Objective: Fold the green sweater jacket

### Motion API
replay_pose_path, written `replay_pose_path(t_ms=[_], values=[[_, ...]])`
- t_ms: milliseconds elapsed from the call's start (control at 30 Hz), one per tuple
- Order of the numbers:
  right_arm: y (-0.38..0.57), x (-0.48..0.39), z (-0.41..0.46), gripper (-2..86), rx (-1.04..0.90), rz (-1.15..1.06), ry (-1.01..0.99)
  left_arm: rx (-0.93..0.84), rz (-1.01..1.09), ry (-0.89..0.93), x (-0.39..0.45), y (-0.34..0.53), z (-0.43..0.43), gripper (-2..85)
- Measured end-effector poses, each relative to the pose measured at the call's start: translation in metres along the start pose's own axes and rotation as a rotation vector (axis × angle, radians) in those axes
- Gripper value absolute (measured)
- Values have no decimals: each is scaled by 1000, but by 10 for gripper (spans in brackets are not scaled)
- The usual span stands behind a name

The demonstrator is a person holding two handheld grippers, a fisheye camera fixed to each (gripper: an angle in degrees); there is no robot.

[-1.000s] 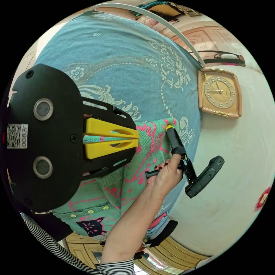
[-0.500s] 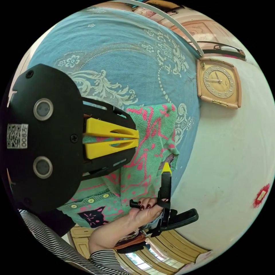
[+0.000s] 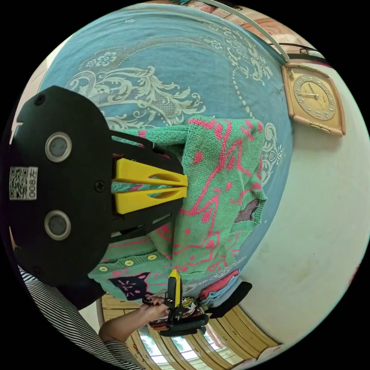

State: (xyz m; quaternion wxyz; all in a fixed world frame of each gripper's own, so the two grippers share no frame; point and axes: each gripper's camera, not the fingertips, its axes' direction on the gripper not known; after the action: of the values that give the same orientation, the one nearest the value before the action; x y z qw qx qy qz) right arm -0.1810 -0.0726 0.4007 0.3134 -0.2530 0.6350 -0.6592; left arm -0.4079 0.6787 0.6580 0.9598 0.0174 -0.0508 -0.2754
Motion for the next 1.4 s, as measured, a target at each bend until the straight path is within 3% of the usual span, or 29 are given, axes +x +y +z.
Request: replay_pose_path(t_ms=[167,300,500,733,900,1167,1400], values=[[39,50,3,1,2,107,-159,62,-64,57,-5,30,-48,10],[91,64,-33,4,45,111,-110,83,-167,88,-24,85,-91,29],[246,133,-70,28,52,345,-241,-7,-410,85,-57,206,-139,98],[399,193,-82,86,98,599,-431,-61,-609,294,-72,304,-145,127],[438,195,-63,89,42,603,-472,-74,-512,316,-33,313,-154,123],[476,203,-36,27,-7,616,-479,-111,-139,381,81,286,-159,108],[561,256,-41,12,120,734,-702,-107,-209,383,78,309,-165,102]])
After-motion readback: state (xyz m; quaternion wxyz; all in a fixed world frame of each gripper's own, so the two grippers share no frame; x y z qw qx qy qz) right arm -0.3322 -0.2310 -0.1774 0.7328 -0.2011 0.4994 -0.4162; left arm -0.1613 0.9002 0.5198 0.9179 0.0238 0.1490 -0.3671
